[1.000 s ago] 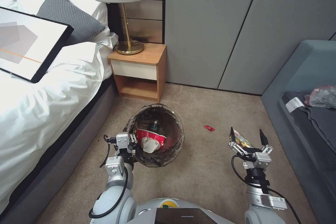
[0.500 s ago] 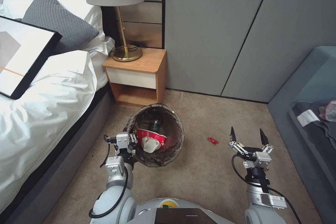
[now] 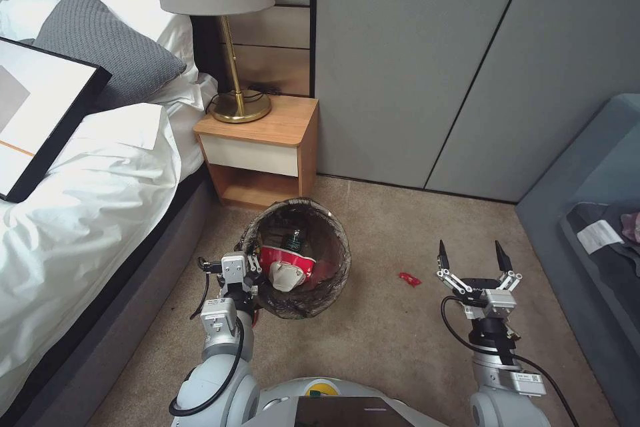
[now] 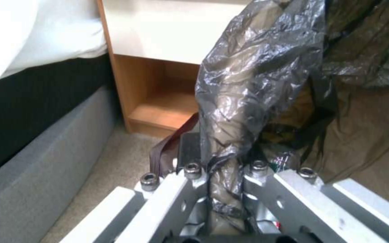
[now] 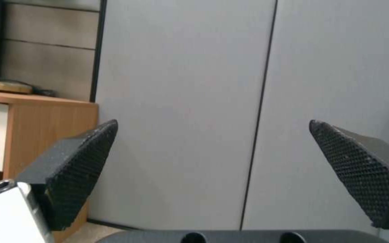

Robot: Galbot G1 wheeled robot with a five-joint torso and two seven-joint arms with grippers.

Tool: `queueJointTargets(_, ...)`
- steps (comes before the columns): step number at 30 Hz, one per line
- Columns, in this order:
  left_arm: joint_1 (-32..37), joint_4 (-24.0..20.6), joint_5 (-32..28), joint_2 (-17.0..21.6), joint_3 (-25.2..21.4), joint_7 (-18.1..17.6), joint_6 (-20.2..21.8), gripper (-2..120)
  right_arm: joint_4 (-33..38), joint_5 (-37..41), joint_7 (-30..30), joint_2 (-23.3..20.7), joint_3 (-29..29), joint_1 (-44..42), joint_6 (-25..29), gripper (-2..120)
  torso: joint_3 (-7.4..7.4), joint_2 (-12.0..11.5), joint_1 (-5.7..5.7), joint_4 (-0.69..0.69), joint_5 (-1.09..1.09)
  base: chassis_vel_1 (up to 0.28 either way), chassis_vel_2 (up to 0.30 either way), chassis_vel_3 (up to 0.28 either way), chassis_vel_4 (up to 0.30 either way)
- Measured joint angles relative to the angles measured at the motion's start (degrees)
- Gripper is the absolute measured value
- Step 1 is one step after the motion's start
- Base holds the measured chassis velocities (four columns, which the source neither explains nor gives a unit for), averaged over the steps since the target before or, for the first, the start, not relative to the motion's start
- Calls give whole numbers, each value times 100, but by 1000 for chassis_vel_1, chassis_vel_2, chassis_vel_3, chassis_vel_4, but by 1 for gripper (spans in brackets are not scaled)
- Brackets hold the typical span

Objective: Pick up the trash bin, then pick up the garbage from the floor and place it into the trash bin.

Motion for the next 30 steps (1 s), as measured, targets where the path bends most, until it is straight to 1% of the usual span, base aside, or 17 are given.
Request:
queueJointTargets(3,-1,0,0,0,0,0,0,2,-83,-16,64,-83,60,90,-19,100,0,0,0,1,0,0,0,0,0)
queueJointTargets(5,-1,0,0,0,0,0,0,2,-285,-119,141,-288,212,241,-88,100,0,0,0,0,1,0,0,0,0)
queueJointTargets(7,-1,0,0,0,0,0,0,2,-361,-134,156,-365,269,303,-132,100,0,0,0,0,1,0,0,0,0)
queueJointTargets(9,-1,0,0,0,0,0,0,2,-598,-126,145,-612,413,489,-324,100,0,0,0,1,1,0,0,0,0)
queueJointTargets(11,-1,0,0,0,0,0,0,2,-659,-108,114,-677,448,533,-400,100,0,0,0,1,1,0,0,0,0)
queueJointTargets(12,-1,0,0,0,0,0,0,2,-819,-41,11,-838,525,647,-642,100,0,0,0,1,2,0,0,0,0)
queueJointTargets(13,-1,0,0,0,0,0,0,2,-819,-41,11,-838,525,647,-642,100,0,0,0,1,2,0,0,0,0)
queueJointTargets(15,-1,0,0,0,1,0,0,2,-1095,54,-214,-1100,632,818,-1100,100,0,0,0,1,1,0,0,0,0)
queueJointTargets(16,-1,0,0,0,1,0,0,2,-1095,54,-214,-1100,632,818,-1100,100,0,0,0,1,1,0,0,0,0)
queueJointTargets(18,-1,0,0,-1,0,0,0,2,-1396,80,-457,-1350,718,963,-1530,100,1,0,0,1,2,0,0,0,0)
queueJointTargets(19,-1,0,0,-1,0,0,0,2,-1396,80,-457,-1350,718,963,-1530,100,1,0,0,1,2,0,0,0,0)
queueJointTargets(22,-1,0,0,0,0,0,0,2,-1990,12,-898,-1764,807,1159,-2001,100,1,0,0,0,2,0,0,0,0)
queueJointTargets(24,-1,0,0,0,0,0,0,2,-2122,-29,-984,-1840,820,1196,-2047,100,1,0,0,0,1,0,0,0,0)
queueJointTargets(26,-1,0,0,0,0,0,0,2,-2611,-246,-1399,-2052,874,1339,-2046,100,0,0,0,0,1,0,0,0,0)
queueJointTargets(27,-1,0,0,0,0,0,0,2,-2611,-246,-1399,-2052,874,1339,-2046,100,0,0,0,0,1,0,0,0,0)
queueJointTargets(28,-1,0,0,0,0,0,0,2,-2984,-513,-1779,-2152,946,1477,-1934,100,1,0,0,0,2,0,0,0,0)
queueJointTargets(30,-1,0,0,0,0,0,0,2,-3380,-768,-2151,-2212,1000,1627,-1753,100,1,0,0,1,1,0,0,0,0)
